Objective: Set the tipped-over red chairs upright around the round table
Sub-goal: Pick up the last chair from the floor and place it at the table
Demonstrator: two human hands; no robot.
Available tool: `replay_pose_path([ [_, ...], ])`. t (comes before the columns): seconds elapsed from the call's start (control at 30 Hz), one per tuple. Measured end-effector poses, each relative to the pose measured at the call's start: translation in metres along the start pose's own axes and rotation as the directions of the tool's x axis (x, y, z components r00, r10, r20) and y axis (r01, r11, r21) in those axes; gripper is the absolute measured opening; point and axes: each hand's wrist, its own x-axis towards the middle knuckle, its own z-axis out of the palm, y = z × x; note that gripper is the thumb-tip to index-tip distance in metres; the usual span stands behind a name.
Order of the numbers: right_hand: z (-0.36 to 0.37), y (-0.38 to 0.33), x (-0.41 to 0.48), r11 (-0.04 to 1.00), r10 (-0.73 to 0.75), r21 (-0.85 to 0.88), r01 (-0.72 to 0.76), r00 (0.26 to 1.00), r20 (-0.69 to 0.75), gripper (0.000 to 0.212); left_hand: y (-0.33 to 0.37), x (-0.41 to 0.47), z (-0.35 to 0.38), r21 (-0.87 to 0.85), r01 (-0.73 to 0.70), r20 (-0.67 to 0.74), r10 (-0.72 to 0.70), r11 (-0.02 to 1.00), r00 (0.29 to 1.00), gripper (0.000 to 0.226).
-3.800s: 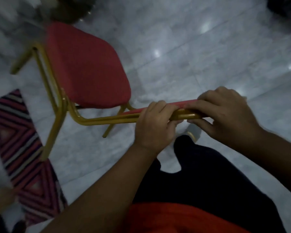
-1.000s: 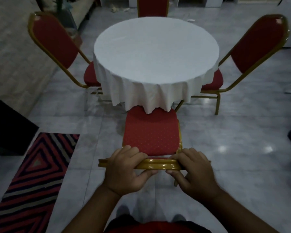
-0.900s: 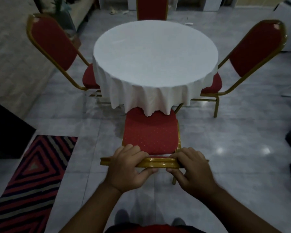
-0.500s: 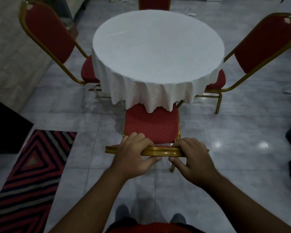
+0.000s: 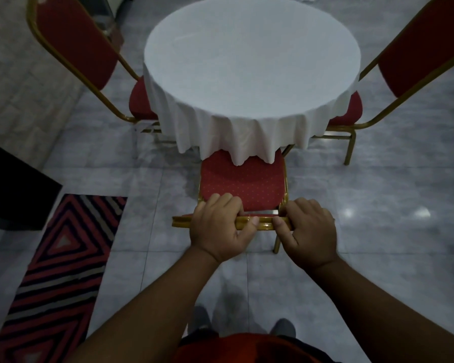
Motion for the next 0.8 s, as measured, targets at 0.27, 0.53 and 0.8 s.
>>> replay_pose_path([
  [0.27,0.003,0.003,0.006,1.0,0.013,-0.021,-0.013,1.0,0.015,0.038,-0.004,0.007,0.005,0.012,-0.015,-0.002,0.015,1.0,1.0,0.038],
  [0.53,0.0,0.003,0.015,0.998,0.04,-0.043,-0.037,0.997,0.066,0.043,-0.006,0.016,0.006,0.019,-0.006,0.015,0.005,1.0,1.0,0.037],
  [0.8,-0.012,0.006,0.017,1.0,-0.012,0.006,0.011,0.984,0.18,0.036,-0.005,0.019,0.001,0.019,-0.016,0.101,0.014,1.0,0.995,0.034],
])
